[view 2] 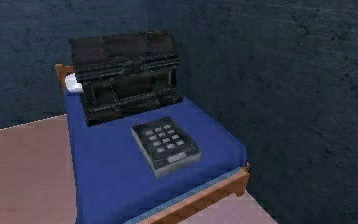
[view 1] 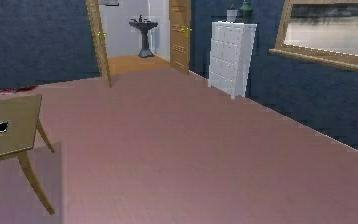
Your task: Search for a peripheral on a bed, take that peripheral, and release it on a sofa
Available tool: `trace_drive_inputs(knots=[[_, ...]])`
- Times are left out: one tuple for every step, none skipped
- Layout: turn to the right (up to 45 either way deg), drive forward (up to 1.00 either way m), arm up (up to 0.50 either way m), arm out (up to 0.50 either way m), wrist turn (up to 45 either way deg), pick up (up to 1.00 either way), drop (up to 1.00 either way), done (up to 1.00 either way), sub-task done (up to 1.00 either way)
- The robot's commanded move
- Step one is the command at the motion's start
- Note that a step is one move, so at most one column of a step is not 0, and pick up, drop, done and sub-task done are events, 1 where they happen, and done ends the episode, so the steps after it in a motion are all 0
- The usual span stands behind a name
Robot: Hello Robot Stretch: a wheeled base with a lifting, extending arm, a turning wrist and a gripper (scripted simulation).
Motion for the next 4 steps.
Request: trace_drive_inputs(knots=[[0.0, 0.00, 0.50, 0.00, 0.0, 0.00, 0.00, 0.00, 0.00], [0.0, 0.00, 0.16, 0.00, 0.0, 0.00, 0.00, 0.00, 0.00], [0.0, 0.00, 0.00, 0.48, 0.0, 0.00, 0.00, 0.00, 0.00], [0.0, 0.00, 0.00, 0.00, 45.0, 0.00, 0.00, 0.00, 0.00]])
